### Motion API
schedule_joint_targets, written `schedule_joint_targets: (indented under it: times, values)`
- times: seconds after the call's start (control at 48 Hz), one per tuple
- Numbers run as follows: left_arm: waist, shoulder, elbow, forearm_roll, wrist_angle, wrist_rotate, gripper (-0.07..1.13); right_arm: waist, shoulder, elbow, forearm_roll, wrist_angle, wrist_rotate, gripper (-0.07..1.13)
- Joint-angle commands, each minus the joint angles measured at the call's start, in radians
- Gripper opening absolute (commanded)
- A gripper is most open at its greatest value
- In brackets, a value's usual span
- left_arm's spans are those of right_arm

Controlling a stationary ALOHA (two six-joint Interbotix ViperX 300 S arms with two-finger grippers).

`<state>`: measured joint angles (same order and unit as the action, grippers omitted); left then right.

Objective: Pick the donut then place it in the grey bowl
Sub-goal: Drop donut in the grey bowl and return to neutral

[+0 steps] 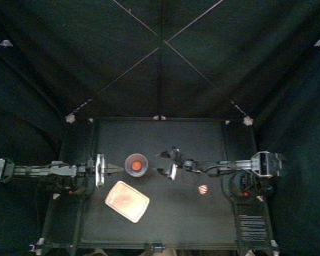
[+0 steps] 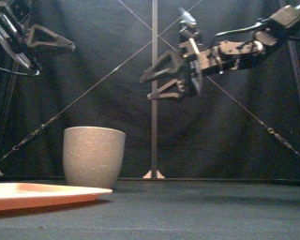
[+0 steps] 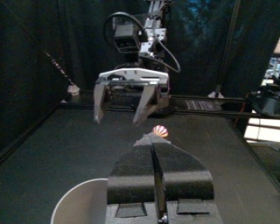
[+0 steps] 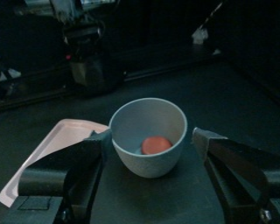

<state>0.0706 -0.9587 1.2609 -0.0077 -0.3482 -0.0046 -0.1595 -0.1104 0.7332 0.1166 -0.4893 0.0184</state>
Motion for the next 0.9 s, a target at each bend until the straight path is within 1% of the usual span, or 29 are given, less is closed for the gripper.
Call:
schedule_joint_targets:
  times: [0.021, 0.146, 0.396, 0.625, 0.896]
  values:
    - [0.000, 0.005, -0.014, 0.000, -0.006, 0.000, -0.02, -0.005, -0.117, 0.098, 0.014, -0.101, 0.002, 1.05]
    - [0.000, 0.005, -0.014, 0.002, -0.006, 0.000, -0.02, -0.003, -0.190, 0.199, 0.031, -0.160, 0.002, 1.05]
    - [0.000, 0.005, -0.011, 0.002, -0.006, 0.000, -0.02, -0.003, -0.267, 0.288, 0.066, -0.161, 0.002, 1.05]
    - [0.000, 0.005, -0.003, 0.000, -0.011, 0.000, -0.02, 0.002, -0.279, 0.316, 0.091, -0.161, 0.003, 1.05]
    - [0.000, 0.005, 0.009, 0.002, -0.011, 0.000, -0.02, -0.002, -0.278, 0.324, 0.095, -0.161, 0.002, 1.05]
